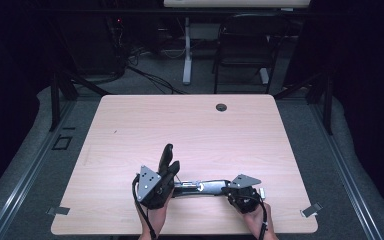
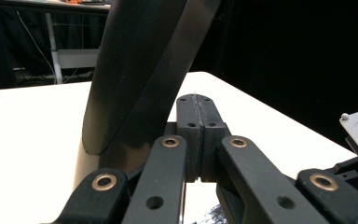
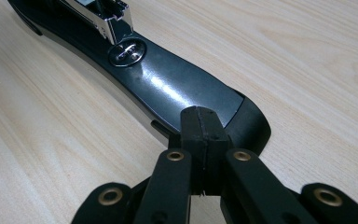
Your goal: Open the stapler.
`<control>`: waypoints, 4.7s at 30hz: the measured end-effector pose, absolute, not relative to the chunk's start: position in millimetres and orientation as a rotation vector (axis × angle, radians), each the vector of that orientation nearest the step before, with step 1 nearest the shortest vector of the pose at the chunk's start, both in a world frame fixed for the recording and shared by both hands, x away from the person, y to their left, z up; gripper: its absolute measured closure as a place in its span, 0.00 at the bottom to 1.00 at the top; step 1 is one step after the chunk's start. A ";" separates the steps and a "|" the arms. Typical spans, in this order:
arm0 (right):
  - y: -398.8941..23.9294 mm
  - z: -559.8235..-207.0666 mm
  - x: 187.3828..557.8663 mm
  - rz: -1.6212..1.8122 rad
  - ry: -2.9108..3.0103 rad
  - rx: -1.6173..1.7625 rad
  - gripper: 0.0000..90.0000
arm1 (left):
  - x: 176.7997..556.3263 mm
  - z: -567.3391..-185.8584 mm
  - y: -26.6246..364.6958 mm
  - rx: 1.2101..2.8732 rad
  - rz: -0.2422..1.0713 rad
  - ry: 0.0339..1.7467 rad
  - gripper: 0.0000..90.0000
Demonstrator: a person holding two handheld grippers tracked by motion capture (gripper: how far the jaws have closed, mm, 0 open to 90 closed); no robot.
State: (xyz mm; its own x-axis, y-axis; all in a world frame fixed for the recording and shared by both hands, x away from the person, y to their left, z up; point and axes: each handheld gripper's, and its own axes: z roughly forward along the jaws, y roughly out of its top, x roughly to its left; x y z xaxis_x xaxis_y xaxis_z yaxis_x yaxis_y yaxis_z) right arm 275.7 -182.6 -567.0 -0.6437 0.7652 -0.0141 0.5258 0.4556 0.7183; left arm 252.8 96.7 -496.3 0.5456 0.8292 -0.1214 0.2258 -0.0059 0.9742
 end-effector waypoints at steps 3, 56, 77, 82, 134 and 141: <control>-182.5 -566.8 275.7 0.994 2.375 1.098 1.00 | 252.6 -496.5 100.5 1.528 0.610 0.940 1.00; -183.2 -566.7 276.6 0.999 2.377 1.115 1.00 | 252.5 -506.8 176.9 1.422 0.617 1.123 1.00; -184.3 -565.3 280.2 1.012 2.403 1.131 1.00 | 256.3 -495.6 180.1 1.512 0.607 1.095 1.00; -184.0 -563.8 281.9 0.990 2.422 1.118 1.00 | 261.7 -485.7 175.9 1.599 0.572 1.055 0.89; -296.4 -521.1 316.7 0.786 2.373 1.616 0.02 | 316.8 -454.5 92.4 2.233 0.201 0.588 0.00; -297.4 -522.6 315.0 0.736 2.379 1.648 0.18 | 318.0 -458.1 94.1 2.234 0.194 0.614 0.00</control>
